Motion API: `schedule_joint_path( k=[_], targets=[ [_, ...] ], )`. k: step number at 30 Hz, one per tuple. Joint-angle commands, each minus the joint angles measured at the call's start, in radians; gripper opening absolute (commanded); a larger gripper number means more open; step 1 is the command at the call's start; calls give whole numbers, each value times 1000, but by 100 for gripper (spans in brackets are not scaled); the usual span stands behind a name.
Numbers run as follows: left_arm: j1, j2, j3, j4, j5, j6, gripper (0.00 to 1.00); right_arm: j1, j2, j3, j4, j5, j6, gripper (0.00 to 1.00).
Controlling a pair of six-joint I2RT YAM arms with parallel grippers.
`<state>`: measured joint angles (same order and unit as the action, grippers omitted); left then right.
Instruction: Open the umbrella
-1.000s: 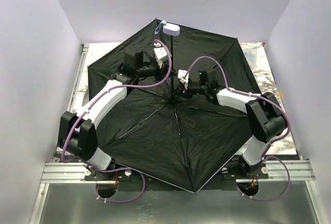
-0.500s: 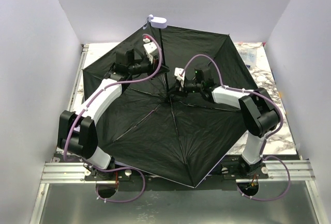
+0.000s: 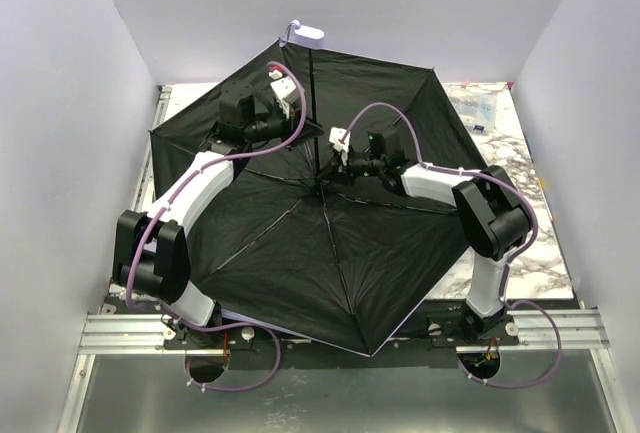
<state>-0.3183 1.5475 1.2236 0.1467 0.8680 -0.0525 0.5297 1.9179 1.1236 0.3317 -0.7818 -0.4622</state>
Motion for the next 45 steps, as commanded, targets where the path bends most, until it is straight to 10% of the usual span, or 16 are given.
schedule_joint_path(
  k=[1, 27, 41, 45],
  targets=[
    [6, -66, 25, 229, 155, -188, 0, 40, 127, -52, -243, 168, 36, 13],
    [41, -95, -79, 323, 214, -260, 0, 158, 273, -20, -259, 429, 71, 17],
    [33, -98, 22, 208, 207, -204, 0, 167, 79, -73, -129, 389, 136, 0],
    [33, -102, 70, 80, 190, -120, 24, 156, 30, -72, -133, 381, 142, 0]
  ],
)
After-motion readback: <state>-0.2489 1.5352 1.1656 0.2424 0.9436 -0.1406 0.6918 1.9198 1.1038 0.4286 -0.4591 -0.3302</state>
